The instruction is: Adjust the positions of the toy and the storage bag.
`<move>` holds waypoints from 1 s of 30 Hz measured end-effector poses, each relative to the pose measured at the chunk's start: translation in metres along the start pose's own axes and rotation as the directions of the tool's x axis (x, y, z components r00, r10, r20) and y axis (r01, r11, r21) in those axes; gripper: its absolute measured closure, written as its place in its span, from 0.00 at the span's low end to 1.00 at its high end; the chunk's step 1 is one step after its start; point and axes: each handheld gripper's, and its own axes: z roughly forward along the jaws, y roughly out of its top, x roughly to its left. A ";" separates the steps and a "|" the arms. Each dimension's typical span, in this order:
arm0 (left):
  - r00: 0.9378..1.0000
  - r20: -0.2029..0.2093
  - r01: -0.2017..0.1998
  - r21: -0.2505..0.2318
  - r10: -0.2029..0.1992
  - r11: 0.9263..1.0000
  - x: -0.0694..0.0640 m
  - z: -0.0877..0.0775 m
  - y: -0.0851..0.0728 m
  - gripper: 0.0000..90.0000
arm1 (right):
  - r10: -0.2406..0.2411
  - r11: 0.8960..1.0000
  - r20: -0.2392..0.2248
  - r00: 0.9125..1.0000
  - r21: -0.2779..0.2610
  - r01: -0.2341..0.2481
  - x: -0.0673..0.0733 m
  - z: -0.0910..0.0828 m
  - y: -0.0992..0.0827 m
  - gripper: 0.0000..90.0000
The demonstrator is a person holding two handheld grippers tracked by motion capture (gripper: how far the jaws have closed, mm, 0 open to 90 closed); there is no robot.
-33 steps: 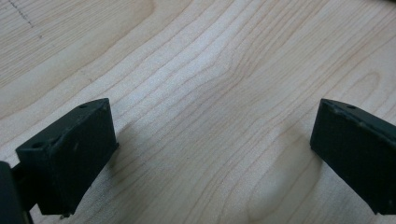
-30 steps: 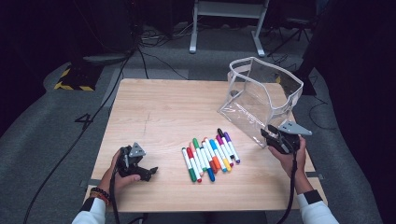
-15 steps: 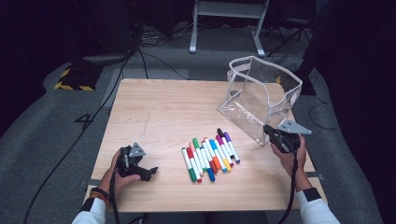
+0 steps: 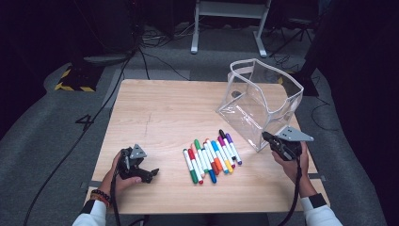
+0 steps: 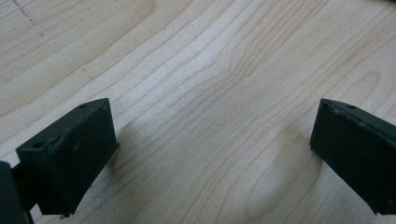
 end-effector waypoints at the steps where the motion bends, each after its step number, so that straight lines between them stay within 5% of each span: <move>1: 1.000 0.000 0.000 0.001 0.000 1.000 0.000 0.000 0.000 0.01 | -0.009 1.000 -0.017 1.000 0.001 0.009 0.004 -0.005 -0.001 0.98; 13: 1.000 0.001 -0.001 0.010 0.001 1.000 -0.001 0.005 0.007 0.01 | -0.022 1.000 -0.079 0.997 -0.001 0.022 0.014 -0.041 -0.017 0.98; 18: 1.000 0.001 0.015 0.001 -0.015 1.000 0.002 0.012 0.022 0.19 | -0.024 1.000 -0.085 0.996 0.001 0.024 0.015 -0.047 -0.020 0.99; 19: 0.999 0.021 0.042 -0.002 -0.042 0.999 0.005 0.017 0.030 0.18 | -0.027 1.000 -0.086 0.996 0.001 0.027 0.016 -0.049 -0.021 0.99; 24: 1.000 0.012 0.027 -0.002 -0.027 1.000 0.008 0.027 0.052 0.18 | -0.021 1.000 -0.087 0.996 0.002 0.022 0.016 -0.054 -0.023 0.98; 28: 1.000 0.017 0.012 -0.061 -0.011 0.998 0.004 0.035 0.085 0.19 | -0.019 1.000 -0.084 0.996 0.001 0.020 0.015 -0.058 -0.026 0.98; 29: 0.999 0.032 -0.018 -0.082 0.021 0.996 -0.001 0.042 0.103 0.19 | -0.016 1.000 -0.085 0.996 0.000 0.016 0.015 -0.059 -0.027 0.98; 30: 0.999 0.032 -0.018 -0.082 0.021 0.996 -0.001 0.042 0.103 0.20 | -0.018 1.000 -0.085 0.996 0.000 0.018 0.015 -0.059 -0.027 0.98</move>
